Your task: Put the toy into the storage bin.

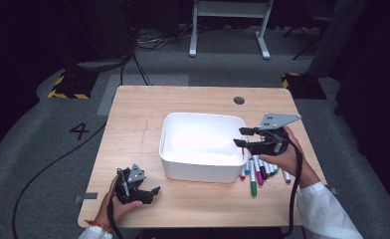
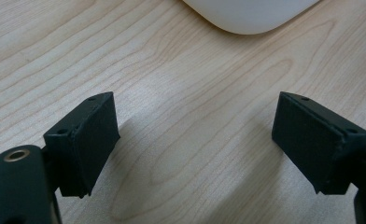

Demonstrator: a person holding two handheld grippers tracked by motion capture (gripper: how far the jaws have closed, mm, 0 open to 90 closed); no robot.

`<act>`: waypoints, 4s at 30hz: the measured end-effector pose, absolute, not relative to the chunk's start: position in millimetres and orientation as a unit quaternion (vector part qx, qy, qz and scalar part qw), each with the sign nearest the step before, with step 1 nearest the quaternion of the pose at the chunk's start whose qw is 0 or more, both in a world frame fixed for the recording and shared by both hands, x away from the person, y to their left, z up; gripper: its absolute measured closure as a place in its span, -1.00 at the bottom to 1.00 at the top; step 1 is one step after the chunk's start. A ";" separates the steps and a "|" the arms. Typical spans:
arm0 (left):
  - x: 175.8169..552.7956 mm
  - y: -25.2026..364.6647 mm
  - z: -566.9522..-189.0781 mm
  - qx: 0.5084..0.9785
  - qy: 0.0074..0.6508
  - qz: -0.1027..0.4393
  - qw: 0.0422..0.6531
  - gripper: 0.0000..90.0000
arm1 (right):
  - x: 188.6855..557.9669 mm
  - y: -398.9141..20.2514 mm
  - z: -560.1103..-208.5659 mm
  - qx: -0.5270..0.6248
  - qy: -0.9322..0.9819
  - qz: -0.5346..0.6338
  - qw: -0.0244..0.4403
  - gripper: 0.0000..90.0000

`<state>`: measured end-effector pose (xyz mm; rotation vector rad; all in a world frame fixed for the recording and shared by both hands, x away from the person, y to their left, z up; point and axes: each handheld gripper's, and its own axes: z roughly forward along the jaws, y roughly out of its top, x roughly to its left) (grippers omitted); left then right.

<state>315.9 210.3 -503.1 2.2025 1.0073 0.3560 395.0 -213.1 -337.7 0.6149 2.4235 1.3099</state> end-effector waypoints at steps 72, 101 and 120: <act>315.4 210.3 -502.9 0.845 0.388 0.142 0.338 -0.67 | 414.1 -378.8 -469.1 0.476 0.755 0.389 0.228 0.66; 315.4 210.4 -503.0 0.846 0.387 0.141 0.338 -0.67 | 381.2 -317.3 -353.8 0.326 0.768 0.500 0.233 0.66; 315.6 210.5 -502.9 0.847 0.387 0.139 0.338 -0.67 | 385.9 -236.3 -325.2 0.234 0.813 0.496 0.195 0.66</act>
